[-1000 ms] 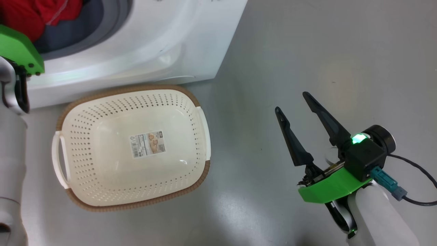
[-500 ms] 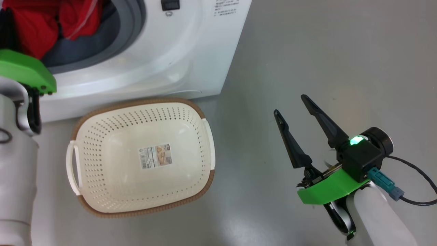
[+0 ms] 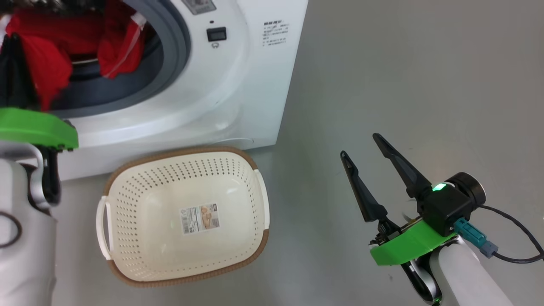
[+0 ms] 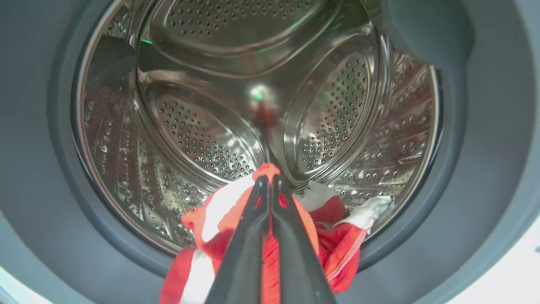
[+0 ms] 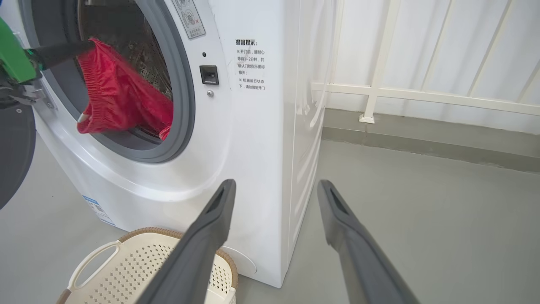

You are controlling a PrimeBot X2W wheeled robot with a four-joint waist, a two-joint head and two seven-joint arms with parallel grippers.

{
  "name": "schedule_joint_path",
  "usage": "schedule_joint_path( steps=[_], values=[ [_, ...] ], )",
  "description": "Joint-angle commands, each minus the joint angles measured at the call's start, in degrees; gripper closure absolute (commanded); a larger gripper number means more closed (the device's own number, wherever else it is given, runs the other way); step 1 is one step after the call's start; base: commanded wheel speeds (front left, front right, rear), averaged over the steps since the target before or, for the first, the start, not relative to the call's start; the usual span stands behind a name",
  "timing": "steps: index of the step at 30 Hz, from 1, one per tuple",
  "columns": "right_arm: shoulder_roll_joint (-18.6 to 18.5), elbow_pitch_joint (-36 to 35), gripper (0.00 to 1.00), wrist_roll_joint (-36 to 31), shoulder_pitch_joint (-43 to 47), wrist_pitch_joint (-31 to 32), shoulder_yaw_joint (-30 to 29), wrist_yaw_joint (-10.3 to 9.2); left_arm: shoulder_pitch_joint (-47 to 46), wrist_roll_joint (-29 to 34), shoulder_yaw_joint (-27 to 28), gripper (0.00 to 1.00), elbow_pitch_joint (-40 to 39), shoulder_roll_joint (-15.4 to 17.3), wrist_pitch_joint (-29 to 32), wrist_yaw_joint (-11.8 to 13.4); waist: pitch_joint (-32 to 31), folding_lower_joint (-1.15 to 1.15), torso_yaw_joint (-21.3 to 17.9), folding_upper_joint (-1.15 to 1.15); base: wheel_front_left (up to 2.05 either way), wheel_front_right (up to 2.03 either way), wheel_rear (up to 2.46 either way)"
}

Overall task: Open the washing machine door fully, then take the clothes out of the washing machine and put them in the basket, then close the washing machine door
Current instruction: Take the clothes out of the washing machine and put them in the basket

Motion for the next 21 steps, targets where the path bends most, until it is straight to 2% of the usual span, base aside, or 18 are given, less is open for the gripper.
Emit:
schedule_joint_path(
  steps=[1, 12, 21],
  values=[
    [0.12, -1.15, 0.0, 0.94, 1.5, -0.37, 1.14, 0.35, 2.37, -0.27, 2.08, 1.0, -4.11, 1.9, -0.67, -0.42, -1.46, 0.0, 0.05, 0.0, 0.0, 0.0, 0.0],
    [0.52, -0.54, 0.0, 1.12, 3.33, -0.37, 0.77, 0.35, 14.66, -0.14, 2.86, 1.0, -18.03, -0.06, -0.58, 0.45, -6.03, 0.0, 0.14, 0.0, 0.0, 0.0, 0.0],
    [0.5, -0.31, 0.0, 1.08, 4.4, -0.37, 0.42, 0.35, 21.14, -0.57, 2.4, 1.0, -28.73, -1.14, 1.15, 1.76, -8.13, 0.0, 0.65, 0.0, 0.0, 0.0, 0.0]
  ],
)
